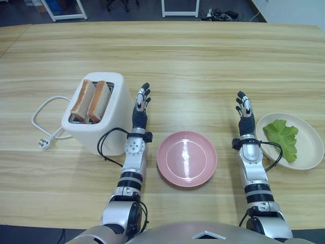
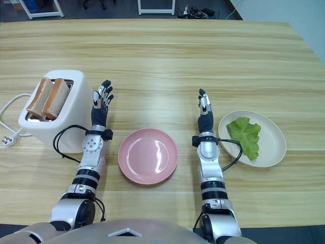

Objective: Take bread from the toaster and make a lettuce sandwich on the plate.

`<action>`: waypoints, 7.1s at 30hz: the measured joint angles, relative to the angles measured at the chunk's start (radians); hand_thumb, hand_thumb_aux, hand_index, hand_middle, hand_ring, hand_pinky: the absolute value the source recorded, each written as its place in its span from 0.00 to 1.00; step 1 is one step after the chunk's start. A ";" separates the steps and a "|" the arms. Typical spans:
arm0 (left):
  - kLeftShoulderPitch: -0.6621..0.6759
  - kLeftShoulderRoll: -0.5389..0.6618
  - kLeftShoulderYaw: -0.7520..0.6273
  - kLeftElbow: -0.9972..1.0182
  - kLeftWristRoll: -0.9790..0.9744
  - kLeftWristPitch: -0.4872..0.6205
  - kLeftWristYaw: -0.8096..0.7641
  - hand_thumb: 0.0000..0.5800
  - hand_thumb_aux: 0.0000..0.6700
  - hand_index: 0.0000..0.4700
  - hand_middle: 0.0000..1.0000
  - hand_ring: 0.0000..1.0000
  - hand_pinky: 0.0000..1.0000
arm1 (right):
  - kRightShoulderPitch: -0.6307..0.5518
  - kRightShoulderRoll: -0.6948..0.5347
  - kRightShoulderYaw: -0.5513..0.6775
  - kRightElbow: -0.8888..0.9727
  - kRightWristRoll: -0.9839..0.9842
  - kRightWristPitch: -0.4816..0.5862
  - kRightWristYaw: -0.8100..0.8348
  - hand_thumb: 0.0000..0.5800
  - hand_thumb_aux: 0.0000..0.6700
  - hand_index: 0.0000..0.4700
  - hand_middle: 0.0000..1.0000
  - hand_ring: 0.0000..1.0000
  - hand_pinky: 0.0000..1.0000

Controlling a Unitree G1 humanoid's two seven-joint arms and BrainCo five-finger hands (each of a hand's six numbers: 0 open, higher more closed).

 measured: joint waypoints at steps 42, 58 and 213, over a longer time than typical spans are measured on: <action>0.442 0.611 0.223 -0.767 0.725 0.626 0.013 0.00 0.00 0.00 0.00 0.00 0.00 | -0.009 0.027 0.013 0.095 -0.002 -0.045 -0.034 0.00 0.00 0.00 0.00 0.00 0.00; 0.476 0.630 0.161 -0.842 0.778 0.602 0.051 1.00 1.00 1.00 0.93 0.93 0.93 | 0.009 0.025 0.013 0.080 -0.001 -0.030 -0.035 0.00 0.00 0.00 0.00 0.00 0.00; 0.395 0.227 0.132 -1.017 0.704 0.114 0.265 0.00 0.00 0.00 0.00 0.00 0.00 | 0.261 -0.227 0.156 -0.696 -0.201 0.139 0.114 0.00 0.00 0.00 0.00 0.00 0.00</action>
